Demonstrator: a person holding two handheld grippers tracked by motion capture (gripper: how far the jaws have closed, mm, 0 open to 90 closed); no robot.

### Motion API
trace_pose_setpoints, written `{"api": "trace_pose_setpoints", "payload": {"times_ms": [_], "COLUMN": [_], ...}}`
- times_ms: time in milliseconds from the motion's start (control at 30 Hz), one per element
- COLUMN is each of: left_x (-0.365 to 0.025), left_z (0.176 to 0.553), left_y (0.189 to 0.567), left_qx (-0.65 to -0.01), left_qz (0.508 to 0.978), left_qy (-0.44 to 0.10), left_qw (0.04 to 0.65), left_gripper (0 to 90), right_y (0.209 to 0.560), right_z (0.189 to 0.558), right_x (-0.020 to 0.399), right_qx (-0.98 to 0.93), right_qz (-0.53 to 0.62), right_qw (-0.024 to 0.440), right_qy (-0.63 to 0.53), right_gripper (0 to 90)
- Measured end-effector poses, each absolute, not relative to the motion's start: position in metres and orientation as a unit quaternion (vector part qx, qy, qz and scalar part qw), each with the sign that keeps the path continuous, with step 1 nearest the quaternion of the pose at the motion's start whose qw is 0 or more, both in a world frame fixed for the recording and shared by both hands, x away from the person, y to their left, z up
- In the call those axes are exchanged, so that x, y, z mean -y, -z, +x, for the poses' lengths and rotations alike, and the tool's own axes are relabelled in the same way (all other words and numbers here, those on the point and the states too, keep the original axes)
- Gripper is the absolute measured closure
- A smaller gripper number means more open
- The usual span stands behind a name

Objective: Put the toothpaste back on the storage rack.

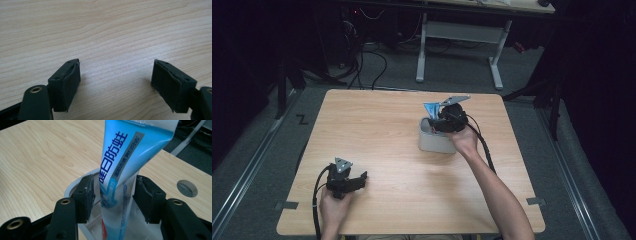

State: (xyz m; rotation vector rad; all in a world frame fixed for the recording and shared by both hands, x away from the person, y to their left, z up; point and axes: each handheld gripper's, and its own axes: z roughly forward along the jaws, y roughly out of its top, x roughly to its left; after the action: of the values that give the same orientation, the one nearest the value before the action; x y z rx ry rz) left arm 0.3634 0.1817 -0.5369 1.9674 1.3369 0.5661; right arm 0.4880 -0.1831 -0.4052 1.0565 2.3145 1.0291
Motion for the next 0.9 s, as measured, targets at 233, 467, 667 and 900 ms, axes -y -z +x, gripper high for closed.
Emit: {"api": "trace_pose_setpoints", "payload": {"times_ms": [233, 467, 667, 900], "left_x": [-0.181, -0.181, -0.181, -0.181], "left_z": [0.364, 0.364, 0.364, 0.364], "left_y": [0.537, 0.537, 0.537, 0.537], "left_qx": [-0.514, -0.514, -0.514, -0.514], "left_qz": [0.757, 0.757, 0.756, 0.757], "left_qy": [-0.218, -0.219, -0.219, -0.219], "left_qw": [0.340, 0.340, 0.340, 0.340], "left_gripper": [23.7, 23.8, 23.7, 23.6], "right_y": [0.402, 0.398, 0.394, 0.391], "right_z": [0.481, 0.477, 0.473, 0.469], "right_x": [0.192, 0.199, 0.202, 0.207], "right_qx": [-0.818, -0.815, -0.813, -0.810], "right_qz": [0.384, 0.385, 0.383, 0.383], "right_qw": [0.194, 0.194, 0.200, 0.208], "right_qy": [-0.381, -0.387, -0.391, -0.392], "right_gripper": [48.7, 48.0, 47.9, 47.8]}}
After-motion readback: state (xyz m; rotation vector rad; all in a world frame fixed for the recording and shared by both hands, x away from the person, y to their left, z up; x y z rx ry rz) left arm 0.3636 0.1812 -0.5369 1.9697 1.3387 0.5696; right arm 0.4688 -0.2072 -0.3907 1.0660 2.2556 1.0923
